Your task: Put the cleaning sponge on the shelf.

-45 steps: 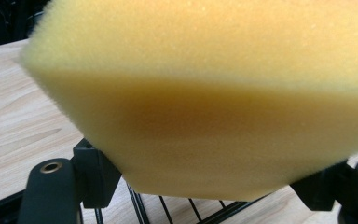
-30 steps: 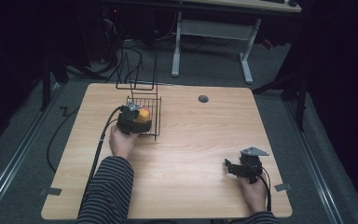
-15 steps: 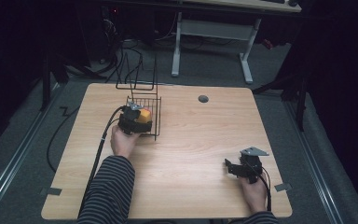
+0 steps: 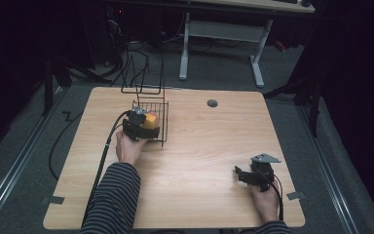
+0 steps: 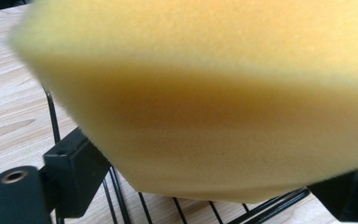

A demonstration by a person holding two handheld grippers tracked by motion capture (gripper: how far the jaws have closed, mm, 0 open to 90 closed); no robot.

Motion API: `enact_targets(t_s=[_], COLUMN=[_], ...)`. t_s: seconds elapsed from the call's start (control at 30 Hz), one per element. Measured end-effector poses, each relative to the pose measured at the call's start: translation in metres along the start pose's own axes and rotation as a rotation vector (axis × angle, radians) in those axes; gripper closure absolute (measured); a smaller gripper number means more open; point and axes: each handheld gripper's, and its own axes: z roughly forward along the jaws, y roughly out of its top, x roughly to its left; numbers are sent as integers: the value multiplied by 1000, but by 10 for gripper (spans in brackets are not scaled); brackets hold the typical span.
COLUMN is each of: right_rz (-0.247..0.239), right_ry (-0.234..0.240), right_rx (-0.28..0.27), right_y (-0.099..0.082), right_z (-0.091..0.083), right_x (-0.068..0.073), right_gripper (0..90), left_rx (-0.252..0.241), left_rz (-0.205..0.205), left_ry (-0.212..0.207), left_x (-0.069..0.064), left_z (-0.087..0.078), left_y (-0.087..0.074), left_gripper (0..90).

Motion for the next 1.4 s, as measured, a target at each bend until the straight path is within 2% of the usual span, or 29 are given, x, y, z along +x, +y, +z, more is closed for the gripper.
enact_targets(t_s=[0.23, 0.37, 0.6, 0.77, 0.9, 1.03, 1.4], right_rz=[0, 0, 0, 0, 0, 1, 1], right_ry=[0, 0, 0, 0, 1, 1, 1], right_rx=[0, 0, 0, 0, 0, 0, 0], right_y=[0, 0, 0, 0, 0, 0, 0], right_z=[0, 0, 0, 0, 0, 0, 0], right_x=[0, 0, 0, 0, 0, 0, 0], right_gripper=[228, 228, 228, 228, 228, 228, 227], left_rx=[9, -13, -19, -26, -39, -47, -64], left_rz=[-11, 0, -5, 9, 9, 26, 16], left_ry=[-36, -55, -75, -90, -91, -91, -107], left_x=[0, -2, -1, -3, -4, -5, -3], left_z=[-5, -12, -20, -26, -31, -37, -55], left_y=[0, -1, -8, -12, -15, -18, -27], left_gripper=[0, 0, 0, 0, 0, 0, 11])
